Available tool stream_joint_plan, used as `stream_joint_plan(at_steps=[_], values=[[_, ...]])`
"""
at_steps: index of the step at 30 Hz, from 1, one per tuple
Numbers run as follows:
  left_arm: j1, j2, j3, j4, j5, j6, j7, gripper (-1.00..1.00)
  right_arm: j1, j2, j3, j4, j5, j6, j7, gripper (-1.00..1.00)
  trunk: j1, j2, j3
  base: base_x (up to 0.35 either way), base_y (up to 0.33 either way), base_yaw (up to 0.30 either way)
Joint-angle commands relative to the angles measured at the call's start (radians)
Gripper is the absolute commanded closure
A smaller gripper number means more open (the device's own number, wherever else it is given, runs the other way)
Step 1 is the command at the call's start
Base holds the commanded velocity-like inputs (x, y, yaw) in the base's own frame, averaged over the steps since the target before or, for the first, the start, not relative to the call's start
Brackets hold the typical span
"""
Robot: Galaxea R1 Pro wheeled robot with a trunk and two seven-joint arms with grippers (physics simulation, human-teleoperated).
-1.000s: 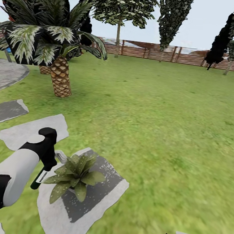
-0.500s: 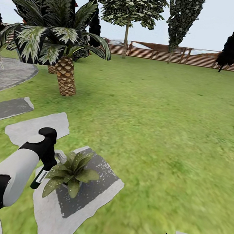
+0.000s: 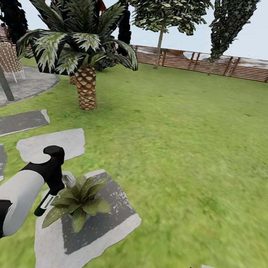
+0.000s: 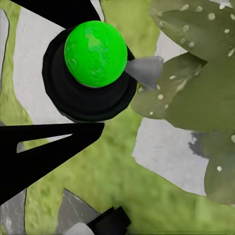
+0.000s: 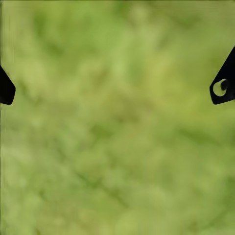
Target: Pick up the pesticide atomizer in the garden and spray insectifuge to fully cover both potted plants in the garden.
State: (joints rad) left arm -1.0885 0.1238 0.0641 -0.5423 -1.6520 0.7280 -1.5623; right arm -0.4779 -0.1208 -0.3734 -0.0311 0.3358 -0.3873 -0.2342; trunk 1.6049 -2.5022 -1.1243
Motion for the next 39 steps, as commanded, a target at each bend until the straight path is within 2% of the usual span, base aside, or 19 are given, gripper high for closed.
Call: stream_joint_plan(at_steps=[1,10,12,16,31,39], values=[[-0.001,0.000,0.005,-0.001,-0.011,0.009,-0.008,1.00,-0.001,0.000,-0.007,0.002,0.011,-0.003,-0.004,-1.00,0.000,0.000,-0.001,0.047,-0.258,0.004],[-0.001,0.011,0.004,-0.001,-0.012,0.009,-0.008,1.00,-0.001,0.001,-0.007,0.000,0.011,-0.003,-0.004,-1.00,0.000,0.000,-0.001,-0.129,-0.216,0.077],[0.002,0.029,0.003,-0.001,-0.012,0.008,-0.008,1.00,-0.001,0.001,-0.007,0.001,0.010,-0.003,-0.004,-1.00,0.000,0.000,-0.001,-0.050,-0.030,0.274],[0.003,0.040,0.003,-0.001,-0.012,0.008,-0.008,1.00,-0.001,0.001,-0.007,0.001,0.011,-0.002,-0.004,-1.00,0.000,0.000,-0.001,-0.009,-0.006,0.277],[-0.005,0.025,0.007,0.008,-0.013,0.005,-0.008,1.00,-0.001,0.010,-0.007,-0.002,0.009,-0.002,-0.004,-1.00,0.000,0.000,-0.010,0.000,0.000,0.237],[-0.007,0.019,0.011,0.006,-0.012,0.010,-0.008,1.00,-0.001,0.007,-0.007,0.000,0.009,-0.002,-0.004,-1.00,0.000,0.000,-0.012,0.215,-0.060,0.033]])
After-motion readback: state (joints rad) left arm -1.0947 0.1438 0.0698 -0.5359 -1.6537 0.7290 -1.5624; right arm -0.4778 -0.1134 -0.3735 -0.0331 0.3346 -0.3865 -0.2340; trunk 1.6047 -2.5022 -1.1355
